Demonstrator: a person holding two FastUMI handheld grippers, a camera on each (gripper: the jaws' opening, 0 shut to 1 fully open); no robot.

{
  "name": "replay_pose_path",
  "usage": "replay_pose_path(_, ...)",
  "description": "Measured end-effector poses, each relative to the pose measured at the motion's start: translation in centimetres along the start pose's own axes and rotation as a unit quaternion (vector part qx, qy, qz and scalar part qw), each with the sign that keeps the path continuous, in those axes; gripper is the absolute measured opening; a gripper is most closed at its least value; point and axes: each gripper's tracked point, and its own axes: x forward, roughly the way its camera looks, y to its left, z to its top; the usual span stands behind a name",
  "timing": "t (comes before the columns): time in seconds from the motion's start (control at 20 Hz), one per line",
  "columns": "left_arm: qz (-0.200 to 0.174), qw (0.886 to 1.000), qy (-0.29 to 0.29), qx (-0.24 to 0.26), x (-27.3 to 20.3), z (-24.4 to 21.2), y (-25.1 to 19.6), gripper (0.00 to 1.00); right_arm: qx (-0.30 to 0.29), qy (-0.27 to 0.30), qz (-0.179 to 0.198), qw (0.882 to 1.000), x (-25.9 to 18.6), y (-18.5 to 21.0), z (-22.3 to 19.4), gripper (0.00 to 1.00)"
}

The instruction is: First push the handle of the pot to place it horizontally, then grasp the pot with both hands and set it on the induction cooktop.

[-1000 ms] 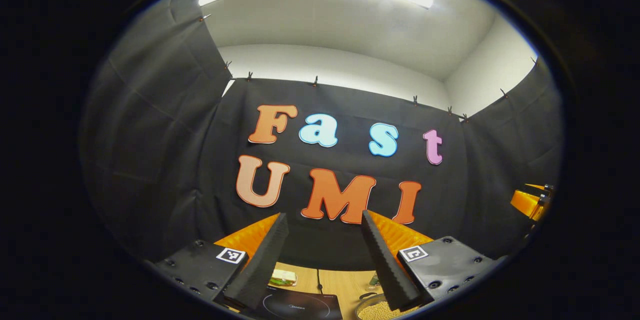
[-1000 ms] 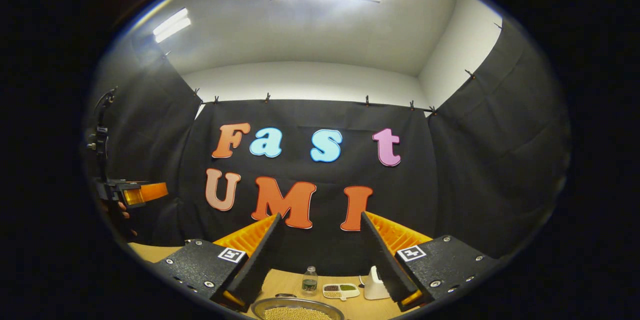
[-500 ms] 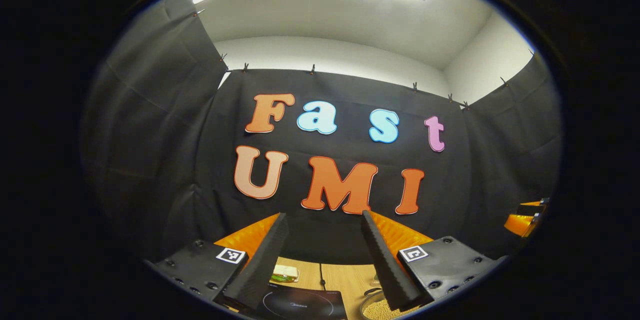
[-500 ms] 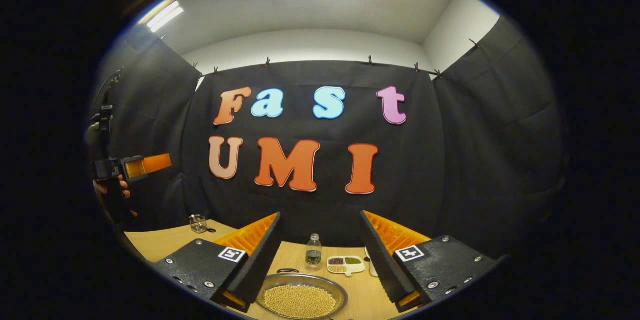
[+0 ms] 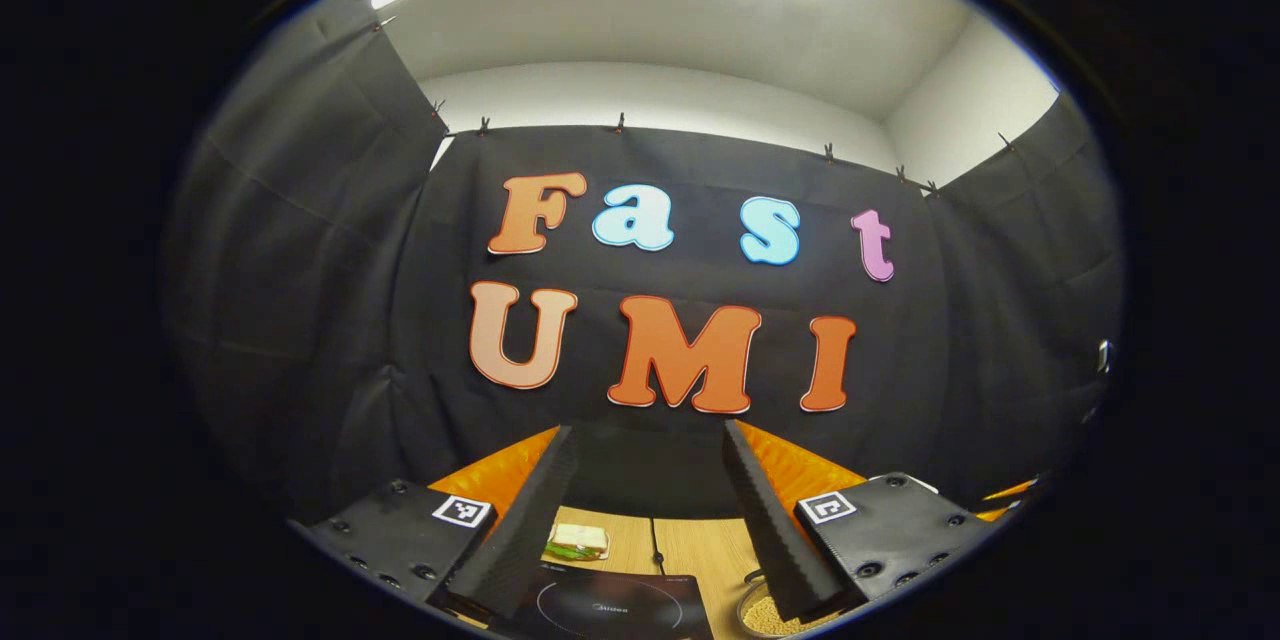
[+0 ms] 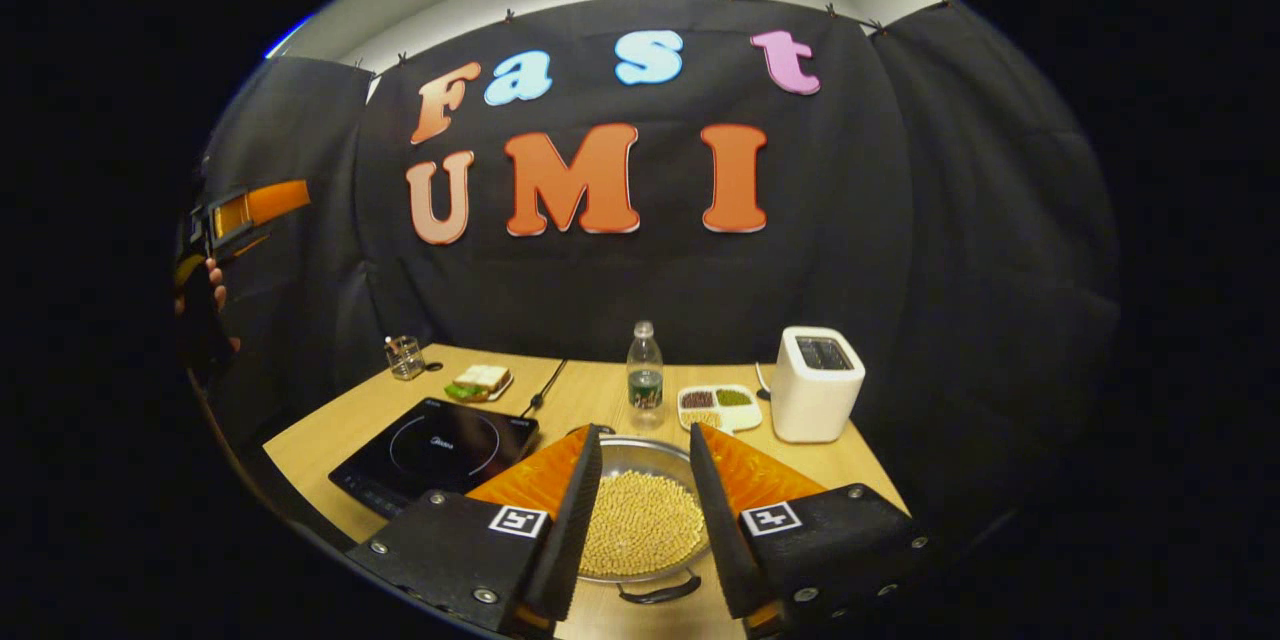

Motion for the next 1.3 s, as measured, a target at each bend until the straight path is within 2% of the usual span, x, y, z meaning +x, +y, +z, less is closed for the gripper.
replay_pose_path(0.1, 0.003, 1.000, 0.009, 0.006, 0.1, -0.3, 0.3, 0.96, 0.021, 0.051, 0.002, 0.998, 0.6, -0.2, -2.8, 0.45)
replay_pose_path(0.15, 0.005, 1.000, 0.012, 0.010, 0.1, -0.4, 0.4, 0.96, 0.035, 0.073, 0.012, 0.997, 0.6, 0.2, -4.0, 0.34)
replay_pose_path(0.25, 0.007, 1.000, 0.016, 0.013, 0.1, -0.7, 0.4, 0.93, 0.064, 0.117, 0.035, 0.991, 0.6, 1.0, -6.3, 0.21)
replay_pose_path(0.3, 0.008, 1.000, 0.019, 0.013, 0.2, -0.8, 0.4, 0.99, 0.073, 0.137, 0.038, 0.987, 0.7, 1.2, -7.5, 0.19)
replay_pose_path(0.35, 0.008, 1.000, 0.021, 0.013, 0.2, -1.0, 0.5, 0.96, 0.079, 0.159, 0.037, 0.983, 0.8, 1.1, -8.7, 0.14)
replay_pose_path(0.45, 0.006, 1.000, 0.029, 0.011, 0.2, -1.3, 0.4, 0.96, 0.103, 0.205, 0.041, 0.972, 1.1, 1.3, -11.2, 0.06)
replay_pose_path(0.5, 0.005, 0.999, 0.031, 0.012, 0.2, -1.4, 0.4, 0.99, 0.118, 0.226, 0.050, 0.966, 0.8, 1.6, -12.2, 0.05)
replay_pose_path(0.55, 0.007, 0.999, 0.032, 0.015, 0.1, -1.4, 0.5, 0.96, 0.128, 0.239, 0.062, 0.961, 0.5, 2.1, -12.8, 0.01)
replay_pose_path(0.7, 0.011, 0.999, 0.035, 0.018, 0.1, -1.5, 0.8, 0.99, 0.148, 0.282, 0.086, 0.944, 0.2, 3.4, -14.9, 0.00)
replay_pose_path(0.75, 0.013, 0.999, 0.036, 0.017, -0.1, -1.5, 1.0, 0.96, 0.154, 0.299, 0.090, 0.937, 0.0, 3.7, -15.8, 0.00)
replay_pose_path(0.8, 0.014, 0.999, 0.038, 0.018, -0.1, -1.6, 1.1, 0.99, 0.155, 0.313, 0.089, 0.933, 0.0, 3.8, -16.6, 0.00)
replay_pose_path(0.9, 0.016, 0.999, 0.039, 0.020, -0.2, -1.7, 1.4, 0.96, 0.160, 0.339, 0.091, 0.923, 0.0, 4.5, -18.1, 0.00)
replay_pose_path(1.0, 0.019, 0.999, 0.040, 0.023, -0.6, -1.7, 1.9, 0.99, 0.172, 0.359, 0.102, 0.912, -0.2, 5.5, -19.1, 0.00)
replay_pose_path(1.1, 0.025, 0.999, 0.041, 0.025, -0.8, -1.8, 2.5, 0.96, 0.168, 0.374, 0.100, 0.907, -0.2, 6.1, -20.8, 0.00)
replay_pose_path(1.3, 0.037, 0.998, 0.046, 0.028, -0.9, -2.5, 3.6, 0.99, 0.189, 0.398, 0.091, 0.893, 0.5, 6.4, -22.9, 0.00)
